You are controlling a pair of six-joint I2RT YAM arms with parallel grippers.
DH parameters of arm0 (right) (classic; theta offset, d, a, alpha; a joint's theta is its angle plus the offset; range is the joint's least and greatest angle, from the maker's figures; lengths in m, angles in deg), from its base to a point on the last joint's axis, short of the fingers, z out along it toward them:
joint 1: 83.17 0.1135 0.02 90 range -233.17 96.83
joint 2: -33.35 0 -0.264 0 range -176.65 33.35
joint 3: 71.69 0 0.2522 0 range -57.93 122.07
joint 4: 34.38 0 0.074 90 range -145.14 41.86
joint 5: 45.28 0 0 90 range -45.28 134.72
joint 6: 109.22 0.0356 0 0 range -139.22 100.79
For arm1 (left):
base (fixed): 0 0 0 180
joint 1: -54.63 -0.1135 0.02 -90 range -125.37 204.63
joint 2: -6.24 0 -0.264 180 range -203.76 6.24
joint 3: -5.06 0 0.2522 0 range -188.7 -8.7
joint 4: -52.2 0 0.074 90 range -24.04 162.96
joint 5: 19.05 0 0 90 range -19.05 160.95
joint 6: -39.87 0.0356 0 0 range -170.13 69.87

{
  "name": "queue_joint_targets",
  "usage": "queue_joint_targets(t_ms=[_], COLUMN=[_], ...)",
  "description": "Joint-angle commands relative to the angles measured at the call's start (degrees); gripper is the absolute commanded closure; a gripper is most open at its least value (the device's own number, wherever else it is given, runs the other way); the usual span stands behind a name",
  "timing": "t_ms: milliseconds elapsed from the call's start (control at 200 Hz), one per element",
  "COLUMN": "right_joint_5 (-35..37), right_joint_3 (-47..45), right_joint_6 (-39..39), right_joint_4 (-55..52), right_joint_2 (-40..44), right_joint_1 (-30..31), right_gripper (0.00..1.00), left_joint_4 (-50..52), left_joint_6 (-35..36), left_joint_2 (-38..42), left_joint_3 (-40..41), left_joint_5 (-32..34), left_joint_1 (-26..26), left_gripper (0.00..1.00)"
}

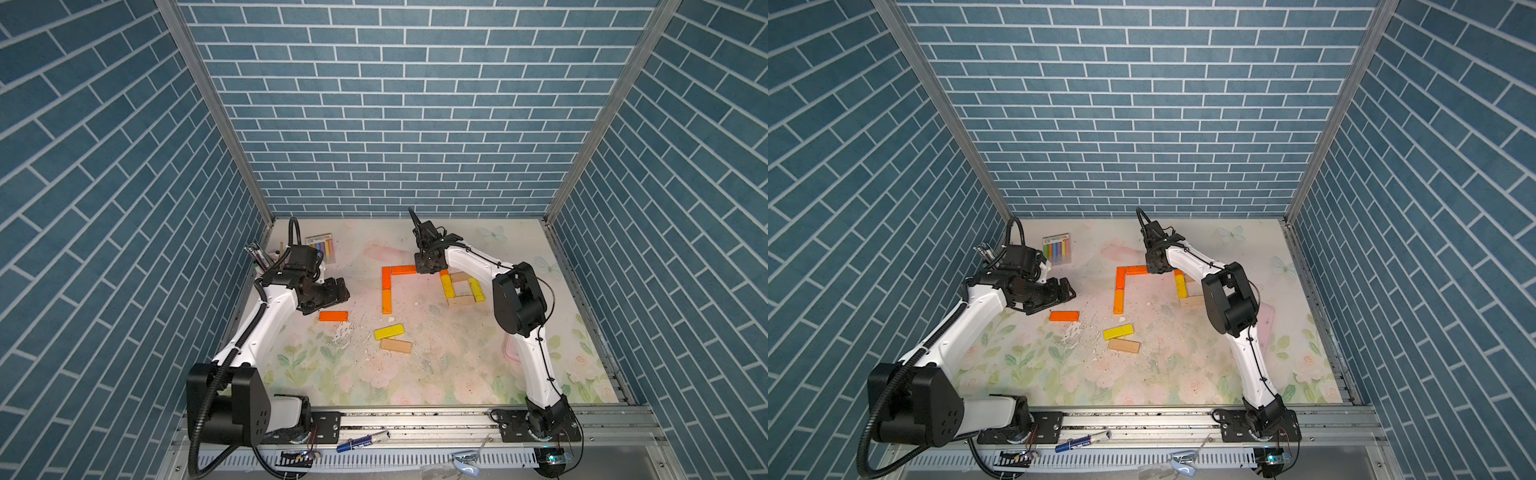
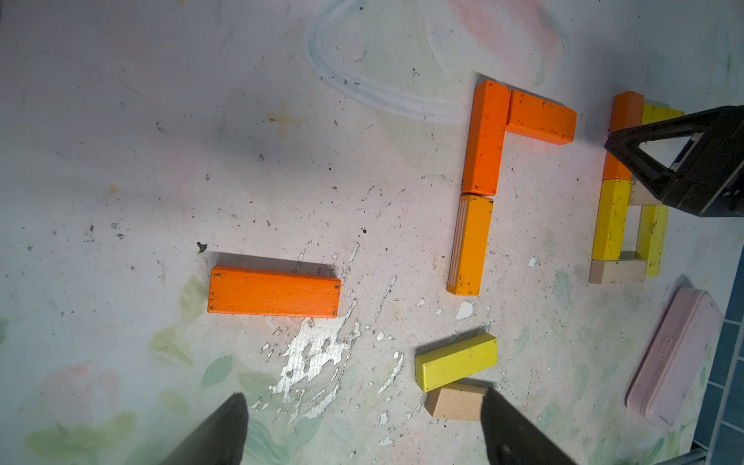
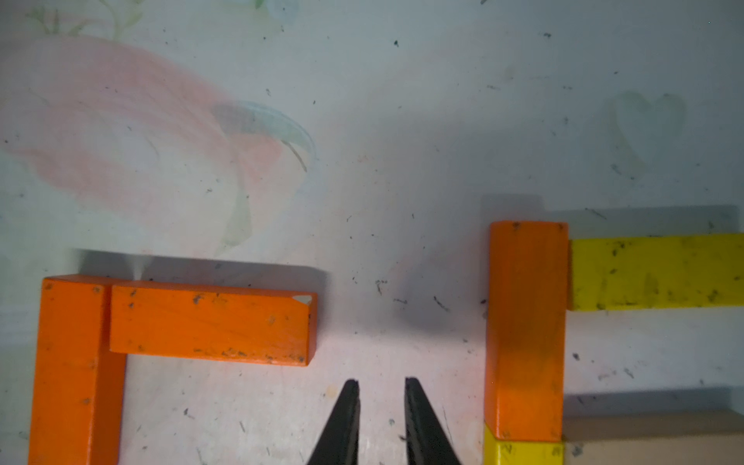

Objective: Assemble the number 6 with building blocks
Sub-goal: Adjust the building block at the center of the board.

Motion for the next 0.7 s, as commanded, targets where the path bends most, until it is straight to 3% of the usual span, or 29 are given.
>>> queue_joint_targets(t_ms=[0,695], right_joint_5=[0.03,-1.72], right_joint_3=[2.35,9.0], right_joint_6=[1.98,2.55], right_joint_4=[-2.55,-4.95], right_joint_2=[-1.93,-8.3], right_joint_1=[0.27,0.27], right_gripper=[0.77,0.74], left_joint_4=[0.27,0.36], left_joint_6=[0.55,0.66], left_joint_2=[-0.52,-0.79], left_joint_3=[0.6,0.51], left_joint_5=[0.44,0.9], left_joint_1=[0.54,1.07], left_gripper=[0.09,0.09])
